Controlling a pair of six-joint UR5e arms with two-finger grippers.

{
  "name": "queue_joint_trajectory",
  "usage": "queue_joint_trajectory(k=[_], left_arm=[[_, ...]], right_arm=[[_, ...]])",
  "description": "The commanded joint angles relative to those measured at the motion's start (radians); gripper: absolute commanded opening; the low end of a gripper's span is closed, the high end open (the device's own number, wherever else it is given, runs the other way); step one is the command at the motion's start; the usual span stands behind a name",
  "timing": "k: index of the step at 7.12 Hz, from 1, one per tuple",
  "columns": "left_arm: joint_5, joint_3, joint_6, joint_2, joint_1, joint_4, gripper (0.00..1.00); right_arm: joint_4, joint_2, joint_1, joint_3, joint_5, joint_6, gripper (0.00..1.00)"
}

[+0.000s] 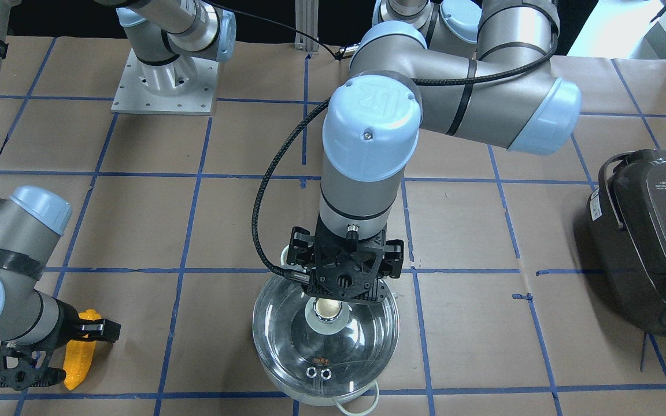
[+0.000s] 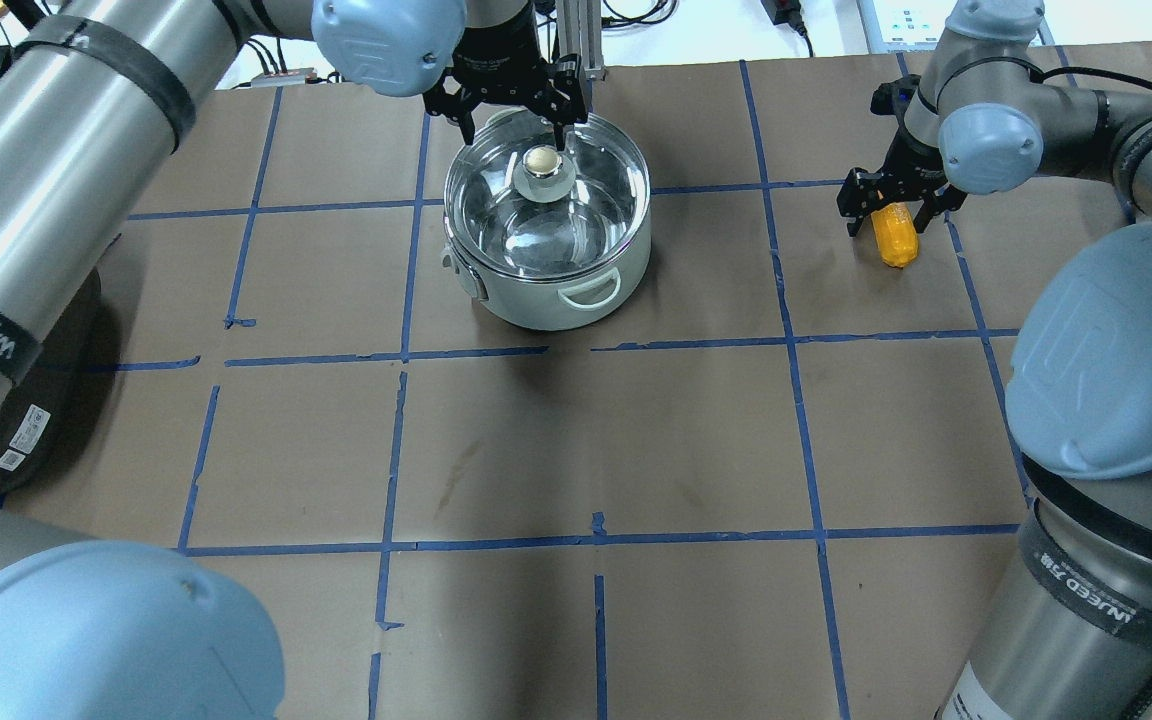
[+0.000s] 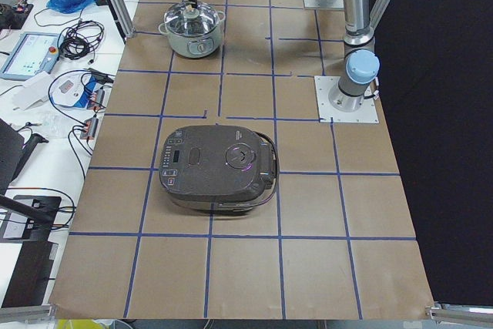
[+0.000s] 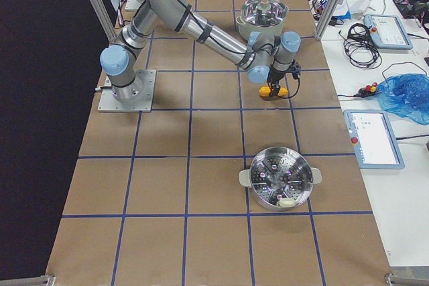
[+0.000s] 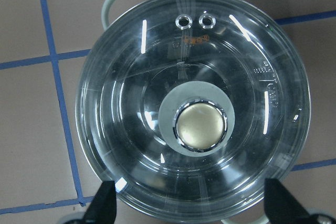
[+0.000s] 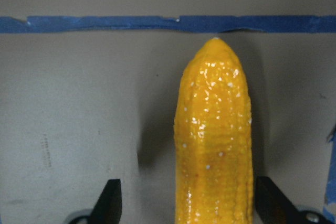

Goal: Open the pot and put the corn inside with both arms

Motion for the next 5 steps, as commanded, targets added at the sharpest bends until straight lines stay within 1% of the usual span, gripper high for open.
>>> queue_joint_trajectory(k=[1,2,3,4,5], left_arm=[[0.000,0.013,-0.005,-0.040,-0.006,0.007,1.00],[-0.003,0.013,-0.008,-0.044,-0.006,0.007,1.00],[-0.006,0.014,-0.011,-0.057,-0.006,0.007,1.00],[-0.005,0.014,-0.020,-0.070,-0.006,0.007,1.00],[-0.006,0.016,-0.020,-0.077,-0.006,0.023,1.00]], right_arm=[[-0.020,0.001,-0.001,0.014,-0.001,0.000,0.33],[-0.015,-0.005,-0.001,0.005,-0.002,0.001,0.15],[-0.014,-0.014,-0.001,-0.007,-0.002,0.000,0.09],[-0.005,-0.035,-0.003,-0.028,-0.005,0.000,0.08],[0.106,-0.112,-0.001,-0.045,-0.004,0.000,0.09]])
